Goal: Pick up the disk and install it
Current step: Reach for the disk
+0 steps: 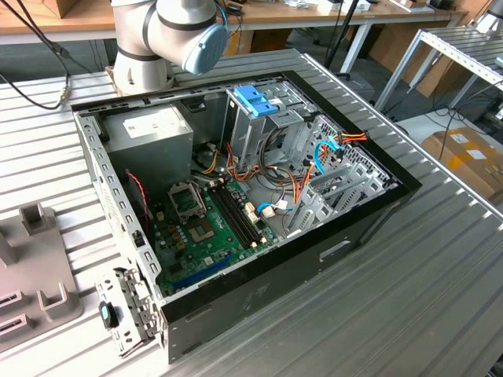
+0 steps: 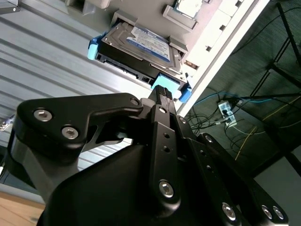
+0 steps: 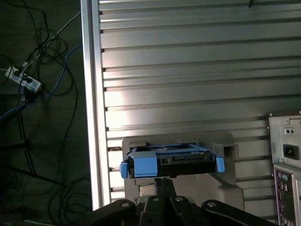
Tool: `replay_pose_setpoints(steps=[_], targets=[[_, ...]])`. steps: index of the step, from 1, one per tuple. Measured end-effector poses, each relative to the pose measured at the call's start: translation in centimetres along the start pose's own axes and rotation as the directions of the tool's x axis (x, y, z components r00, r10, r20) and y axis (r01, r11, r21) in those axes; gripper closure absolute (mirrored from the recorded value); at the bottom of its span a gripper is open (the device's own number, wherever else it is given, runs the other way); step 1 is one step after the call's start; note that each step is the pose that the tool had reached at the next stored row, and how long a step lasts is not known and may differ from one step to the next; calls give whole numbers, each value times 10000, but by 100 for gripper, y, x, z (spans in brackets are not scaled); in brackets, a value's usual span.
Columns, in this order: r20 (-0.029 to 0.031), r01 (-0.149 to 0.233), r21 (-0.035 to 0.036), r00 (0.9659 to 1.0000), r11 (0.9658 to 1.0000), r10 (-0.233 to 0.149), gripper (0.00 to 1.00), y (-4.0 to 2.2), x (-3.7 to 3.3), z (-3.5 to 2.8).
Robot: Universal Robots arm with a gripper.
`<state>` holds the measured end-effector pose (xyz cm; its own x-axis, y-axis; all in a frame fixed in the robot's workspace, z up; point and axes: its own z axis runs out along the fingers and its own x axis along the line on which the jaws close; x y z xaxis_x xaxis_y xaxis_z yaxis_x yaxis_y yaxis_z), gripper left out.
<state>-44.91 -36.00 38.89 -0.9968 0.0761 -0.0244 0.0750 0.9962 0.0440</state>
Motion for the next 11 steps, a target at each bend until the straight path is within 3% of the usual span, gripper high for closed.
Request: replay_pose_setpoints(steps=[6,11], targets=[[0,-1,-1,10000,10000,1,89,-4,70,1],[2,-1,-1,10000,10000,1,89,17,76,24]])
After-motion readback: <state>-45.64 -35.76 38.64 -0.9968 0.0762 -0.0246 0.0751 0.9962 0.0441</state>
